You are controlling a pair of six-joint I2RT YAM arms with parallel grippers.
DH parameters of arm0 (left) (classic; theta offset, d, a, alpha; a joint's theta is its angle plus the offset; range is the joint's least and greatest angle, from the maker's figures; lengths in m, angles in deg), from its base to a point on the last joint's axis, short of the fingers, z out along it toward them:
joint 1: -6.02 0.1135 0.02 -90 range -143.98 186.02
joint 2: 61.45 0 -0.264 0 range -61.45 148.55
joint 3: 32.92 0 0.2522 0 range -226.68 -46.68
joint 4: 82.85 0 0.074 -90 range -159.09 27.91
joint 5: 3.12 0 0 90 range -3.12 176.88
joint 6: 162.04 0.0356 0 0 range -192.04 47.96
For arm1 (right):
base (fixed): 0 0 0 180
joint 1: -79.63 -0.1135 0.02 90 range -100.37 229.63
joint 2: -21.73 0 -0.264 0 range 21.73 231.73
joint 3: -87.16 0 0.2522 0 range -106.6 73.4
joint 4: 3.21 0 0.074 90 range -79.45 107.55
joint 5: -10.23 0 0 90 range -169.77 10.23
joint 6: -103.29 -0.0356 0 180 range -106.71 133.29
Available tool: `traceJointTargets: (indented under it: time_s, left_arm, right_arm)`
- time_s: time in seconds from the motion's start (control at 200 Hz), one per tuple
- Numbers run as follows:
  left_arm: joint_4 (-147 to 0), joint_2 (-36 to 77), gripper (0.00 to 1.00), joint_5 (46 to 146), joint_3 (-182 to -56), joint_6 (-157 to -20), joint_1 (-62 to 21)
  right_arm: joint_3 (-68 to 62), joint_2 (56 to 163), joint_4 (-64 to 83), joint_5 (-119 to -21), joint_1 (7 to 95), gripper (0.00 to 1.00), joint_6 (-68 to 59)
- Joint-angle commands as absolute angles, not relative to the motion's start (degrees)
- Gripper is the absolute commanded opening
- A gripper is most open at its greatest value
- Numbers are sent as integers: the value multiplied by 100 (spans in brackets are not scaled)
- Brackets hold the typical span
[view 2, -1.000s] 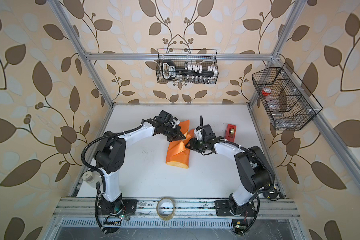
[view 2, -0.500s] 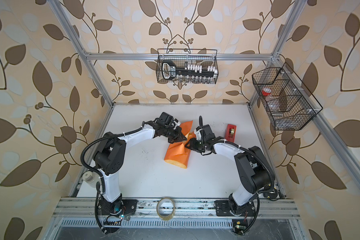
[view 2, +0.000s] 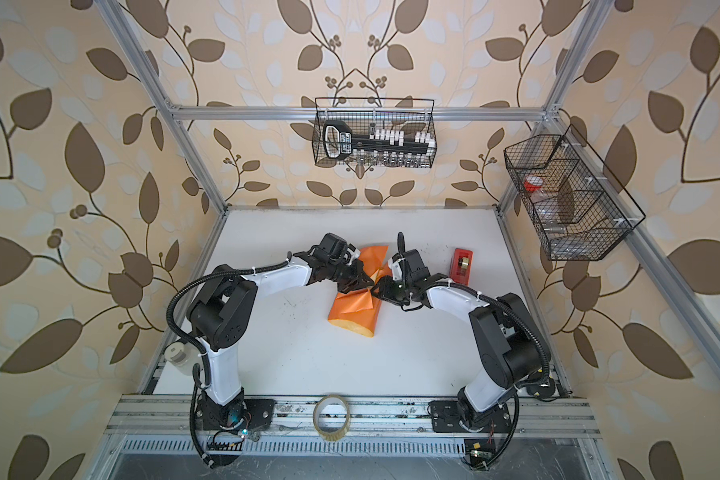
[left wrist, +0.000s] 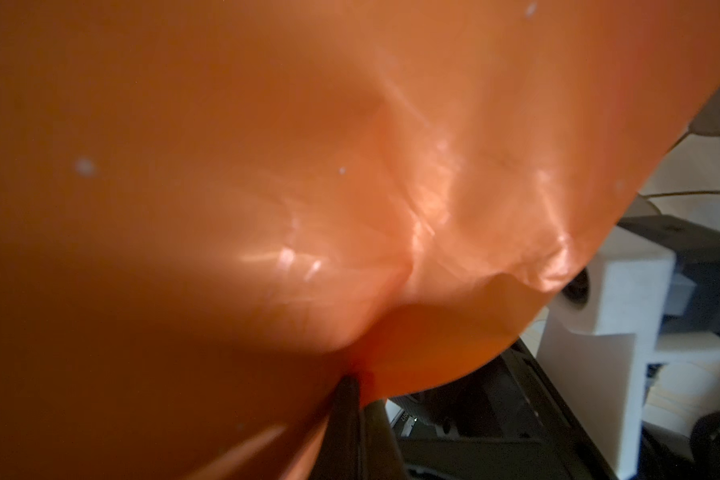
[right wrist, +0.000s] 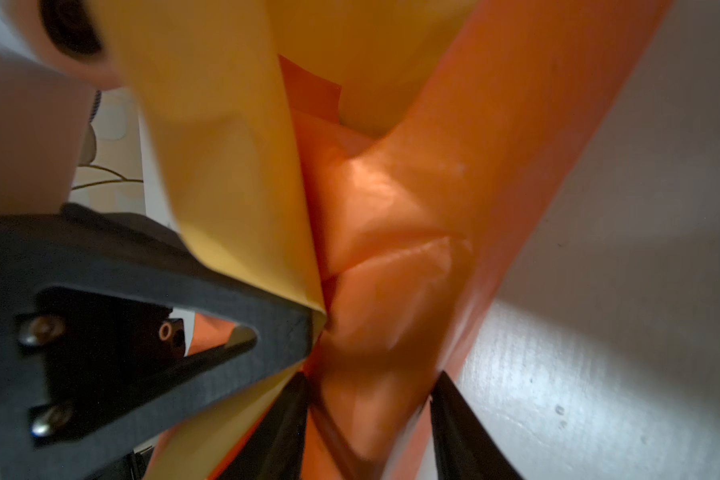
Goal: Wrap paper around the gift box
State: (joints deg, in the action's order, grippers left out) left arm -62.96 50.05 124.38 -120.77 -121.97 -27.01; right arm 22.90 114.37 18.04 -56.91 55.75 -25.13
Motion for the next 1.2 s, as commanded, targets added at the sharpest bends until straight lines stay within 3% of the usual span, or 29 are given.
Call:
traceJointTargets:
  time_s: [0.0, 0.285, 0.56, 0.945, 1.195]
  left_arm:
    - [-6284, 5225, 8, 12898, -11899, -12337, -3008]
    - [-6320, 5288, 23, 12916, -11825, -12513, -2957]
    - [-6241, 5223, 28, 12889, -11797, -12416, -2921]
    - [-6048, 5087, 31, 12846, -11859, -12065, -2893]
    - [-6095, 5083, 32, 12837, -11817, -12076, -2896]
  right_arm:
    - [2540, 11375, 2221, -5928, 5438, 48, -2448]
    - [2549, 10637, 2702, -5885, 5714, 51, -2315]
    - [2663, 9796, 3015, -5826, 6103, 50, -2391]
    - [2683, 10237, 2295, -5731, 5855, 61, -3018]
    - [2691, 10638, 2100, -5754, 5783, 60, -3032]
